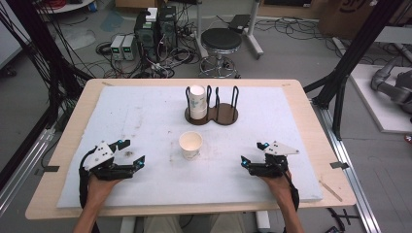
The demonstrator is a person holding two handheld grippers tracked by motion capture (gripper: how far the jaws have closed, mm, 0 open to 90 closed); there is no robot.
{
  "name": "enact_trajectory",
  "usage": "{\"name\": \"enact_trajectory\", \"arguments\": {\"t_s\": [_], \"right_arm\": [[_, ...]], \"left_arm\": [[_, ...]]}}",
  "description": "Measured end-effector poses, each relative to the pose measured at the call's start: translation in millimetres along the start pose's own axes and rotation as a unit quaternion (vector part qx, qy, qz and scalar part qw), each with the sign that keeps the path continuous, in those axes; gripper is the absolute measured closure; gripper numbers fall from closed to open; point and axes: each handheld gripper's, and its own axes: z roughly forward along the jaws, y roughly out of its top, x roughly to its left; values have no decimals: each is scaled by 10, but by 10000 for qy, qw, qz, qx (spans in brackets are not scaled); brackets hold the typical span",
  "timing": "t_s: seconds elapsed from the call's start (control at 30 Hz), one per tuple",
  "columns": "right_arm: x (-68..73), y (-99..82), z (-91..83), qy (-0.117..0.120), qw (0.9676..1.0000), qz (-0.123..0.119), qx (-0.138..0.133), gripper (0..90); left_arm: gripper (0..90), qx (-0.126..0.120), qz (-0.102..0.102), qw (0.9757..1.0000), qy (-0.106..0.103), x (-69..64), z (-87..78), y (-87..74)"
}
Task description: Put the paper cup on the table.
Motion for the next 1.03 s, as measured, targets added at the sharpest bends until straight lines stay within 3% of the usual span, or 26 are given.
{"name": "enact_trajectory", "arguments": {"t_s": [0.5,1.03], "right_arm": [[-7,-4,-4,31,10000,-10,-34,168],[-10,-11,-14,67,9999,39,-71,168]], "left_arm": [[165,156,37,9999,23,-5,30,6],[165,164,17,9999,21,-5,32,6]]}}
